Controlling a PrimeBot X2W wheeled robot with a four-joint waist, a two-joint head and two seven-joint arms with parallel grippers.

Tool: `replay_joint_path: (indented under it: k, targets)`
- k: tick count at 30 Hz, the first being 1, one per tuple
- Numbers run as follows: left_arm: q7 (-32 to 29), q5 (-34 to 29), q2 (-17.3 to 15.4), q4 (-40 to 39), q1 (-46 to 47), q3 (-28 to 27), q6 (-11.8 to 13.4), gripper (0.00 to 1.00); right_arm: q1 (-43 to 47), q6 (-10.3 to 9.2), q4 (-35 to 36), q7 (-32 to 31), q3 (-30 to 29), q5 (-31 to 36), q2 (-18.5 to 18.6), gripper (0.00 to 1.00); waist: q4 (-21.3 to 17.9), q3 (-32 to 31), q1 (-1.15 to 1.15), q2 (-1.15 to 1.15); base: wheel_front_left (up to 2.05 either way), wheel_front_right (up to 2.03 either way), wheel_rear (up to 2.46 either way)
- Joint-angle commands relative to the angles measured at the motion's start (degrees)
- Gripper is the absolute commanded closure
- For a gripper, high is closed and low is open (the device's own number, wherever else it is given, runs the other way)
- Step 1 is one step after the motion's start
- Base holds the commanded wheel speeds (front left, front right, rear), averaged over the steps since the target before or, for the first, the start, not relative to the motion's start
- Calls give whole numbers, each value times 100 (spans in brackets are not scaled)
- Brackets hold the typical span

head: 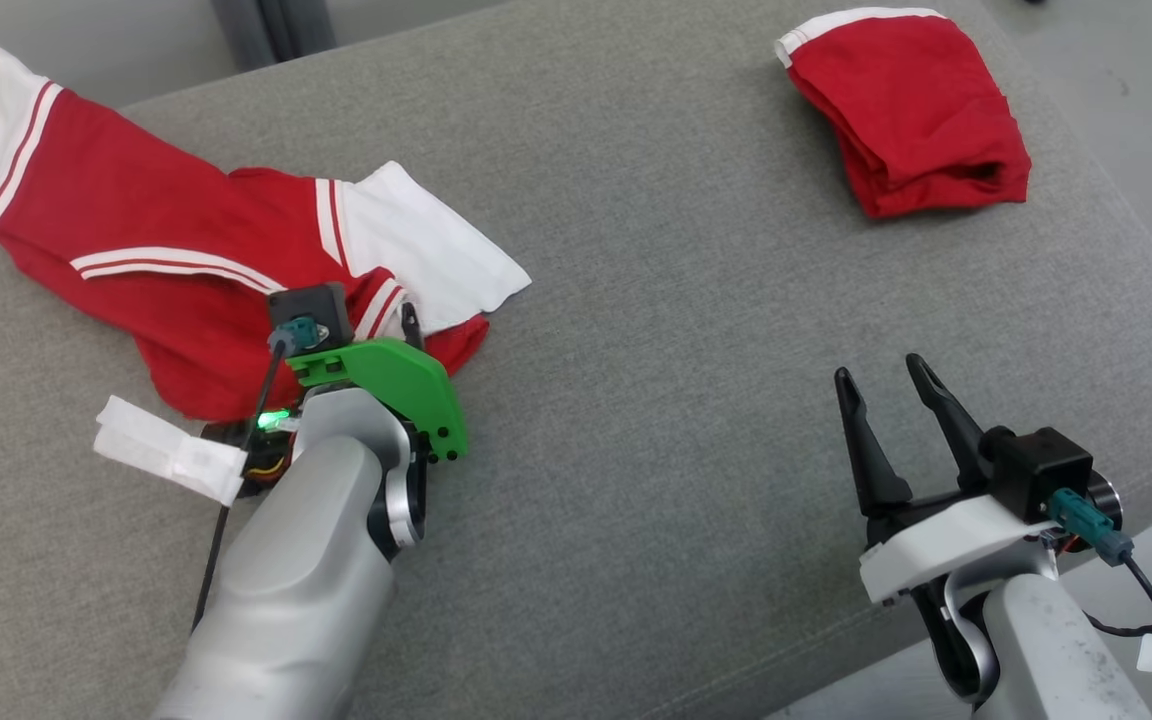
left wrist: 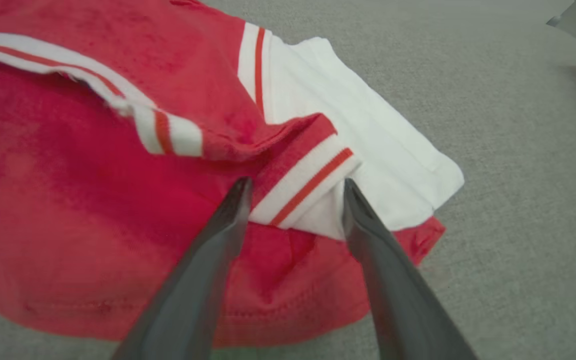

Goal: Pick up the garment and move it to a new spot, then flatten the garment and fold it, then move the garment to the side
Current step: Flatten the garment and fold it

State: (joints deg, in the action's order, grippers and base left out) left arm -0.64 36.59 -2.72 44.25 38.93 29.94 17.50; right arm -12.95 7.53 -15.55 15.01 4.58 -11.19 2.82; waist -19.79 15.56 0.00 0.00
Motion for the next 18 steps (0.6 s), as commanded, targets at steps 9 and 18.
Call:
replay_joint_path:
  k: [9,18]
  targets:
    - [177,321,-33,641,356,139,-39,63,-127,-9,-7,24,75,-65,15,0,31,58,0,0,0,0,0]
    - [883,278,-33,688,645,349,-333,100,-44,-9,12,24,-123,11,15,0,197,-13,0,0,0,0,0]
